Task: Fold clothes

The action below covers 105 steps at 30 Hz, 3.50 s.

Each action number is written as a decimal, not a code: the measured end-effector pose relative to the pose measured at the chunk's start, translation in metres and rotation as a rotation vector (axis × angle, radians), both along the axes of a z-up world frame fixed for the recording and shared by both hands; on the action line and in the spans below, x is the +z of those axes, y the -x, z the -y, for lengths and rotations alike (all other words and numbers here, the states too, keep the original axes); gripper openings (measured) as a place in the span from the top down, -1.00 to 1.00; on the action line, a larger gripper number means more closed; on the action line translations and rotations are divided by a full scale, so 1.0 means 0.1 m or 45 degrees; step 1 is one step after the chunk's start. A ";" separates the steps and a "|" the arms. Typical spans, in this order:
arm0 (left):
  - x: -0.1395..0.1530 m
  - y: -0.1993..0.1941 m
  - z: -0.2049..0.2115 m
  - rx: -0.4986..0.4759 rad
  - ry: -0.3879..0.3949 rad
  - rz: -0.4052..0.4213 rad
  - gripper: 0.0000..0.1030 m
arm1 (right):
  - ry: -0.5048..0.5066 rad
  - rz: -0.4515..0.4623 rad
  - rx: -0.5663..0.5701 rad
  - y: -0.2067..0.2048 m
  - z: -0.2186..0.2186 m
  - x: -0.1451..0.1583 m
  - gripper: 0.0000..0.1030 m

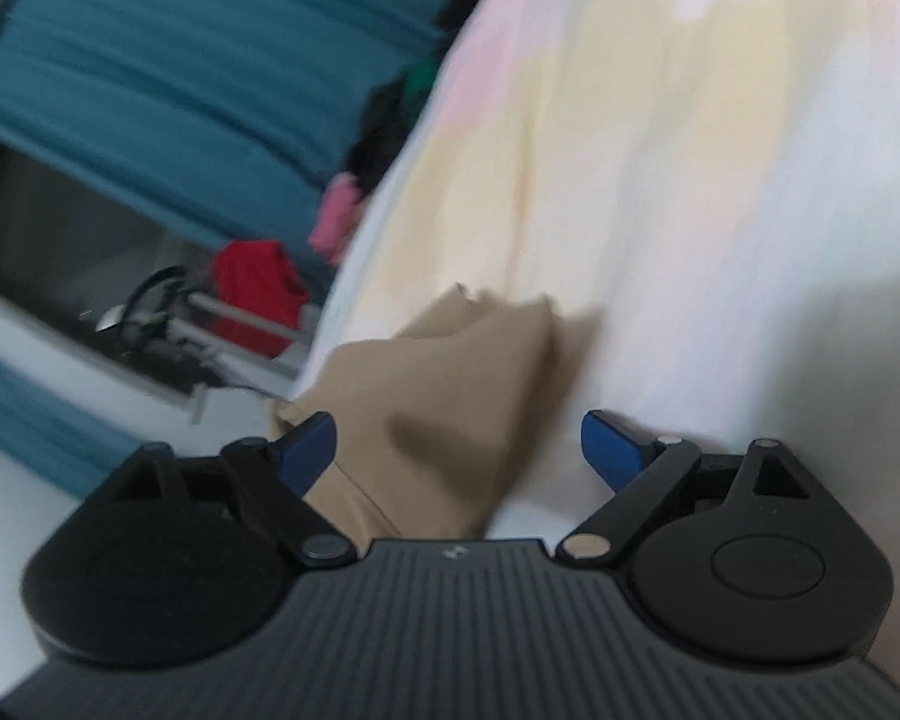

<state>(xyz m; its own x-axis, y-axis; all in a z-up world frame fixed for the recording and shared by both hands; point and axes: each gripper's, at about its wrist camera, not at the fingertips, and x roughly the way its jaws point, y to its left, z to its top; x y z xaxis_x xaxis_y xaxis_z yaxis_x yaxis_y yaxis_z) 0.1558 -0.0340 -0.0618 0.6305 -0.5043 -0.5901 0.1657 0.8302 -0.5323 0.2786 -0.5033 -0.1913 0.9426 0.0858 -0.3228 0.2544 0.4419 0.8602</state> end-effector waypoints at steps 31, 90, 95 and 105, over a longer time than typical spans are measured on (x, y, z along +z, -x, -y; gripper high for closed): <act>0.34 0.18 -0.50 0.252 -0.366 0.175 -0.79 | 1.015 -0.062 -0.111 -0.79 -1.24 1.65 0.76; 0.02 1.16 1.40 -0.412 -0.305 0.168 -0.53 | 0.616 0.037 -0.097 2.78 -1.06 1.52 -0.64; -0.29 1.00 1.62 -0.455 -0.334 0.037 -0.30 | 0.568 0.009 -0.067 2.73 -1.00 1.41 -0.65; -0.17 1.02 1.41 -0.471 -0.245 -0.010 0.95 | 0.587 -0.033 0.039 2.61 -1.14 1.34 -0.65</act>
<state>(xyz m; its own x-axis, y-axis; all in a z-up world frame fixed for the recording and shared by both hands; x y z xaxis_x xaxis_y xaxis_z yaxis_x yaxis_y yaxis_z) 0.0533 -0.1754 -0.0792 0.4222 -0.5759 -0.7000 0.4682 0.7998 -0.3756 0.0175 -0.3892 -0.0575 0.9331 -0.0446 -0.3569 0.2539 0.7844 0.5658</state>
